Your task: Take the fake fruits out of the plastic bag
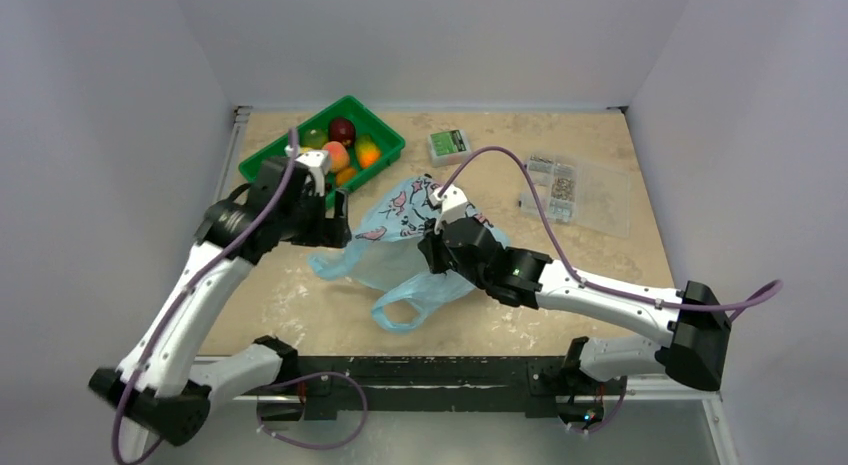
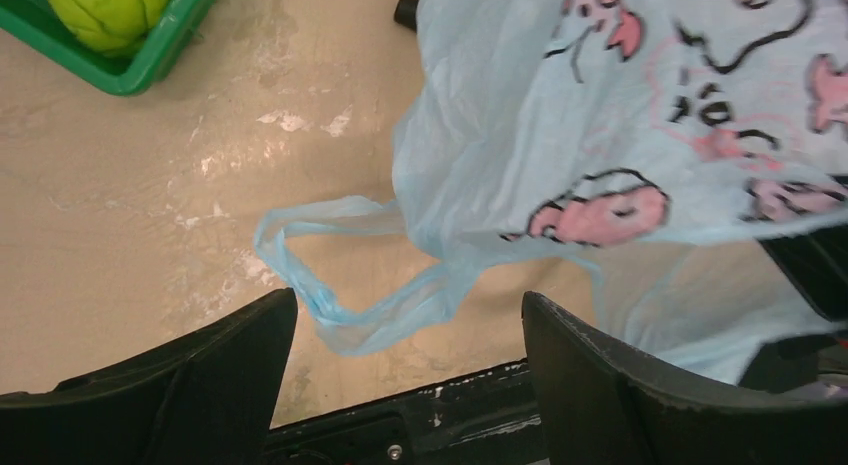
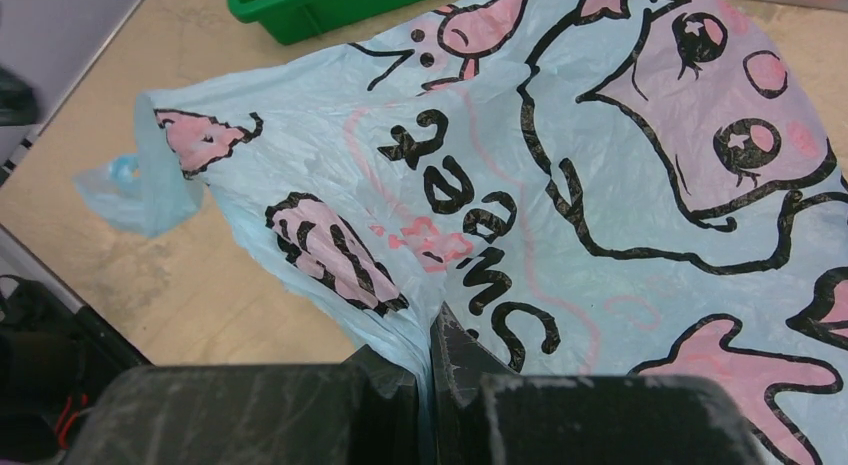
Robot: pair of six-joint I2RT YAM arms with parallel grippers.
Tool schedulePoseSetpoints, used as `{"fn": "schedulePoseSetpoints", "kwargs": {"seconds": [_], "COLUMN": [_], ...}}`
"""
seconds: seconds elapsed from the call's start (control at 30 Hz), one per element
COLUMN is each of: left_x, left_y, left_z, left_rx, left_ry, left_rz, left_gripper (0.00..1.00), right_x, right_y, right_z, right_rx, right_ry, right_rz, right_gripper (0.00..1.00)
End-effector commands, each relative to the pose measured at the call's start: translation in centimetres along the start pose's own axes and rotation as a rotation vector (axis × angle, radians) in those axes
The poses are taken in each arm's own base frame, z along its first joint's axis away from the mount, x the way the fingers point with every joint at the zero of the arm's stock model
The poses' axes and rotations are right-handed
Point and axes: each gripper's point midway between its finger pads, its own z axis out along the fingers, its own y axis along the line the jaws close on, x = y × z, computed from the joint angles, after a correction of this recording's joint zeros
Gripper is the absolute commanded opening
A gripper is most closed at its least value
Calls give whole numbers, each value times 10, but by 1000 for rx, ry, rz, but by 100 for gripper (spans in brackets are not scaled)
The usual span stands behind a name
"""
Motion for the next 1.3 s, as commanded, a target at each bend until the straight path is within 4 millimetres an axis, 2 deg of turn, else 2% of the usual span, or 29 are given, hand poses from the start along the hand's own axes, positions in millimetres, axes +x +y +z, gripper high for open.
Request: {"fn": "schedulePoseSetpoints", "kwargs": {"seconds": [0.0, 0.1, 0.2, 0.27, 0.3, 0.37, 0.43, 0.5, 0.53, 0.6, 0.67, 0.8, 0.83, 0.93, 0.97, 1.1, 1.27], "left_x": [3, 22, 47, 63, 62, 73, 80, 86, 87, 90, 92, 84, 83, 85, 85, 88, 93], "left_y": [-12, -22, -46, -66, -76, -88, -99, -108, -113, -126, -136, -151, -156, -162, -163, -174, -184], "left_z": [-61, -87, -92, -85, -81, -63, -50, -41, -38, -32, -21, -7, -5, 6, 9, 9, 2], "left_rx": [127, 229, 408, 544, 607, 674, 715, 717, 713, 714, 668, 635, 640, 613, 603, 617, 631], "left_ry": [-148, -185, -169, -143, -162, -144, -136, -130, -133, -119, -106, -188, -204, -230, -238, -286, -376], "left_rz": [-38, -70, -115, -160, -177, -227, -261, -261, -245, -204, -186, -209, -221, -228, -231, -222, -187], "left_gripper": [84, 81, 75, 71, 68, 66, 65, 65, 66, 66, 66, 66, 66, 64, 64, 61, 59], "right_x": [-18, -17, -16, -16, -17, -15, -11, 5, 16, 36, 54, 71, 72, 72, 69, 45, 12], "right_y": [24, 27, 29, 22, 18, 8, -11, -35, -47, -65, -77, -94, -100, -103, -98, -61, -21], "right_z": [-6, -8, -14, -18, -19, -22, -27, -34, -42, -56, -69, -77, -80, -75, -71, -64, -66], "right_rx": [-78, -96, -113, -81, -58, -1, 109, 237, 308, 411, 472, 527, 560, 548, 516, 314, 89], "right_ry": [-60, -53, -39, -31, -24, 8, 60, 158, 225, 313, 358, 327, 312, 263, 249, 218, 144], "right_rz": [97, 114, 115, 105, 99, 72, 9, -44, -60, -107, -114, -52, -36, -42, -49, -45, -38], "right_gripper": [0, 0, 0, 0, 0, 12, 13, 21, 29, 58, 75, 98, 99, 99, 94, 54, 21]}}
